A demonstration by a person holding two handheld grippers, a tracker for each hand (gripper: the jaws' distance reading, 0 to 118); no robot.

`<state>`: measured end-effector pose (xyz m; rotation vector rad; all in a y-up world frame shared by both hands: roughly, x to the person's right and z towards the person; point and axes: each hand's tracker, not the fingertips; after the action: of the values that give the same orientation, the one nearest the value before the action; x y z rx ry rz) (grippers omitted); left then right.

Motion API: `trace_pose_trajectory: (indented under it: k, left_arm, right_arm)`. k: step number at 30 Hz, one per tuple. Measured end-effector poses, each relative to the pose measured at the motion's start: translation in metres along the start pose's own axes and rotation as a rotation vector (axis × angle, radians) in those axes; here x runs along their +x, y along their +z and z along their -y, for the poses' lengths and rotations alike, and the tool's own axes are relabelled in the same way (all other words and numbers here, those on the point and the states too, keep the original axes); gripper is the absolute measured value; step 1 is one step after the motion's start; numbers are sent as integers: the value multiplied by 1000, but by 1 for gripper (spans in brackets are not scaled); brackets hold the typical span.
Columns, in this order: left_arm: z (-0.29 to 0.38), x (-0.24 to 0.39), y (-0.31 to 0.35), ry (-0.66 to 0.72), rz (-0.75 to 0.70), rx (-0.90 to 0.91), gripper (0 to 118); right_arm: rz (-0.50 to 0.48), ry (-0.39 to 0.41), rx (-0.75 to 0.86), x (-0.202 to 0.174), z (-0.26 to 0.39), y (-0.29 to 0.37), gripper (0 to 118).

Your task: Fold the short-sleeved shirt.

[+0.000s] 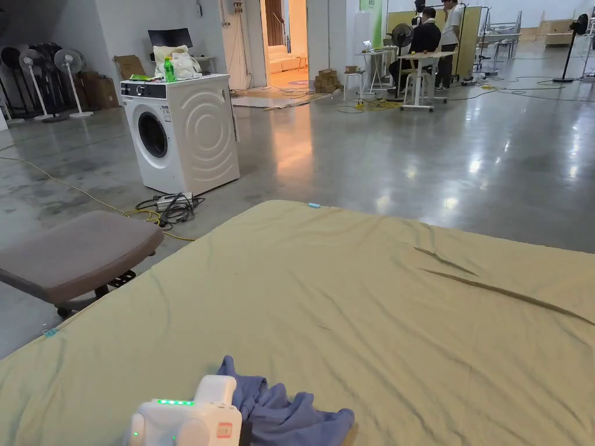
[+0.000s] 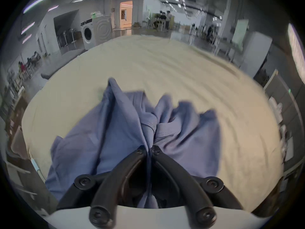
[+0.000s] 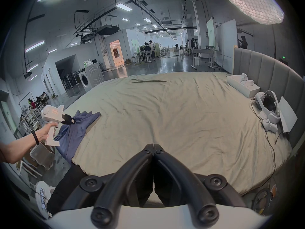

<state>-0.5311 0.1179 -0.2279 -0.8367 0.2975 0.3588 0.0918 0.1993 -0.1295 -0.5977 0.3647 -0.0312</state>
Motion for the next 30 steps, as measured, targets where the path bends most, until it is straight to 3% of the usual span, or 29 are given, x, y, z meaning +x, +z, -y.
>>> trace_pose_trajectory:
  k: [4, 7, 9, 11, 15, 18, 23, 30]
  left_arm:
    - [-36, 2, 54, 73, 74, 126, 5]
    - [-76, 23, 100, -23, 39, 236, 5]
    - [-102, 36, 128, -15, 64, 296, 5]
    - [-130, 62, 149, -127, 18, 366, 5]
    - [-158, 127, 157, -213, 69, 418, 5]
    - [-151, 200, 126, -313, 176, 373, 5]
    - [-66, 344, 53, -424, 418, 202, 5]
    - [130, 491, -14, -538, 721, -141, 5]
  right_arm:
    - [-4, -15, 30, 5, 7, 10, 0]
    - [-12, -55, 47, 11, 14, 19, 0]
    - [-9, -72, 64, 15, 17, 27, 0]
    - [-3, -89, 81, 20, 20, 36, 0]
    - [30, -130, 114, 35, 27, 51, 0]
    - [62, -172, 130, 51, 33, 63, 0]
    - [169, -207, 121, 77, 46, 88, 0]
    - [275, -267, 97, 111, 68, 121, 0]
